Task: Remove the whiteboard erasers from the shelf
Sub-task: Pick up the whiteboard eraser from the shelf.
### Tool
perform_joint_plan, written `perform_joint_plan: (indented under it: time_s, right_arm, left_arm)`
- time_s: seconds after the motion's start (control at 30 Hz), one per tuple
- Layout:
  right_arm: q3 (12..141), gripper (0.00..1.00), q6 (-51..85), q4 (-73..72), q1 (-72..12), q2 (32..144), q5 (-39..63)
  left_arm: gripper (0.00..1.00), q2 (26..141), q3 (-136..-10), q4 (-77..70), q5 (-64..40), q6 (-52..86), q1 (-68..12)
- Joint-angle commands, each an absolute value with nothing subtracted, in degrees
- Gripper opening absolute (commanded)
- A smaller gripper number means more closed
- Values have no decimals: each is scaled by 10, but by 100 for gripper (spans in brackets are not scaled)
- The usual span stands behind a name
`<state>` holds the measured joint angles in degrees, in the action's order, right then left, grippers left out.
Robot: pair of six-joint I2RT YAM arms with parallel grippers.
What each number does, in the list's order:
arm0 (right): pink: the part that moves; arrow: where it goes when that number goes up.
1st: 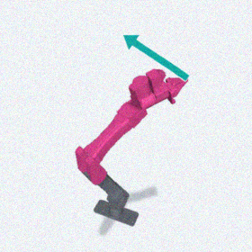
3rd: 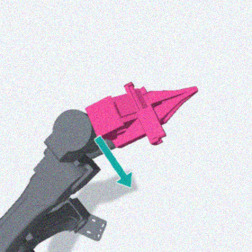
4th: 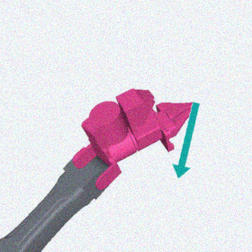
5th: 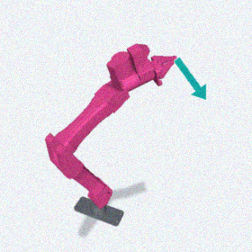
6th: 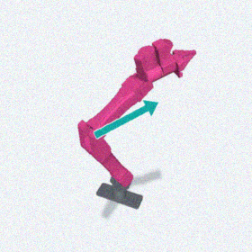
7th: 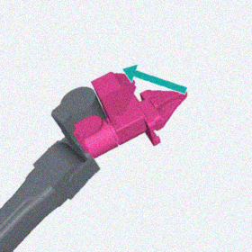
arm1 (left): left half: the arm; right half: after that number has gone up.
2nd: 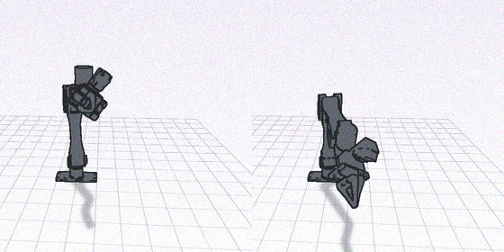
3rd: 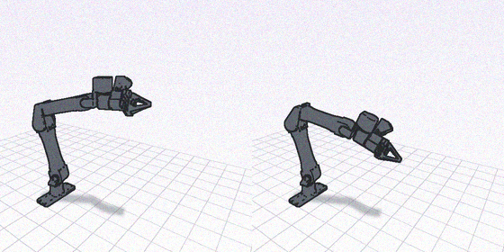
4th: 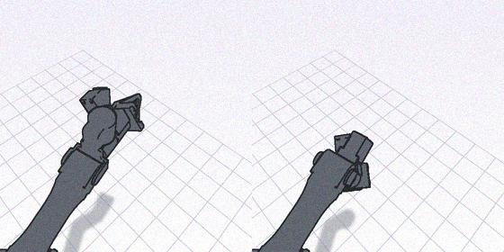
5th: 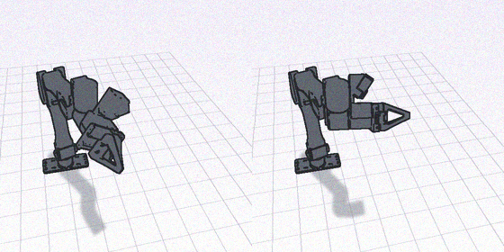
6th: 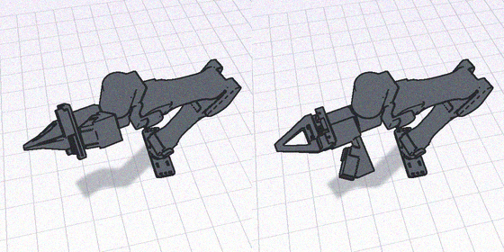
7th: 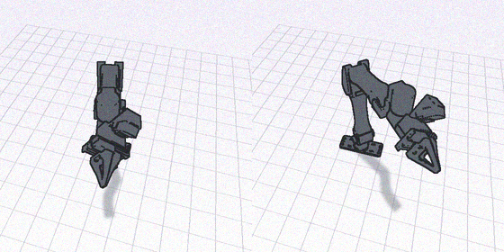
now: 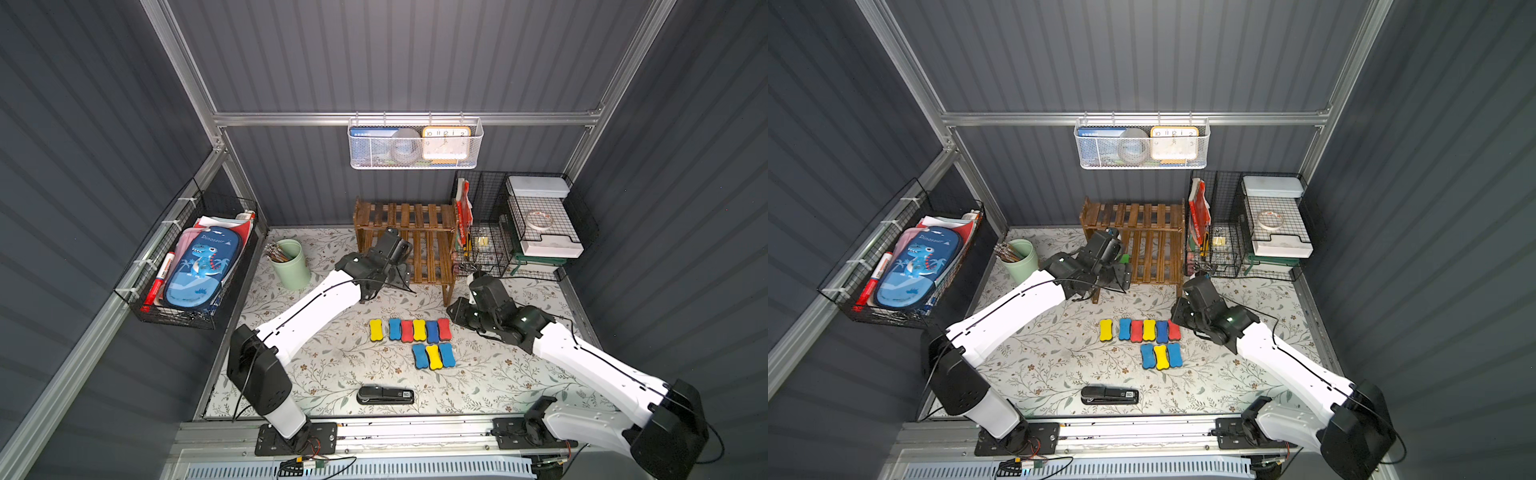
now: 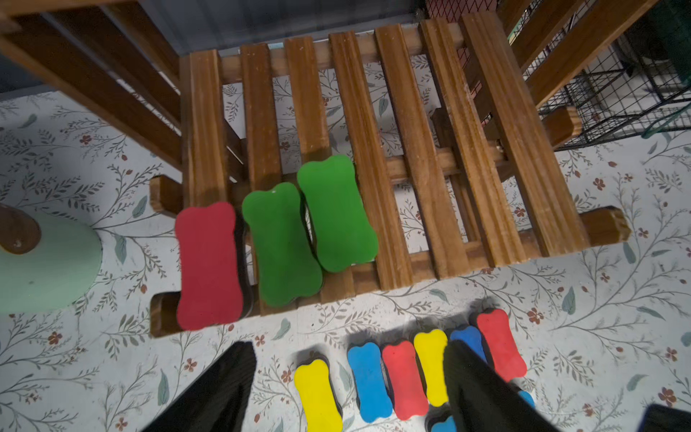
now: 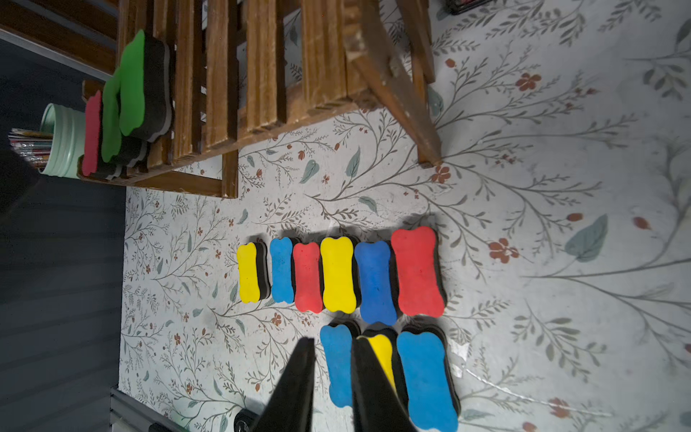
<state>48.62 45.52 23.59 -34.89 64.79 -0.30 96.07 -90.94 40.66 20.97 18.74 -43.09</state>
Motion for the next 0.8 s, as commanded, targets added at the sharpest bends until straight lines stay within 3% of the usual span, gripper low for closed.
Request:
perform_joint_plan:
  time_s: [0.0, 0.27, 0.77]
  right_arm:
    - [473, 23, 450, 235, -342, 627, -22]
    - [452, 23, 460, 237, -332, 598, -26]
    - [439, 23, 458, 241, -316, 583, -20]
  left_arm:
    - [83, 996, -938, 405, 208, 160, -431]
    - [67, 1066, -1000, 427, 217, 148, -430]
    - [67, 1109, -1041, 433, 279, 149, -430]
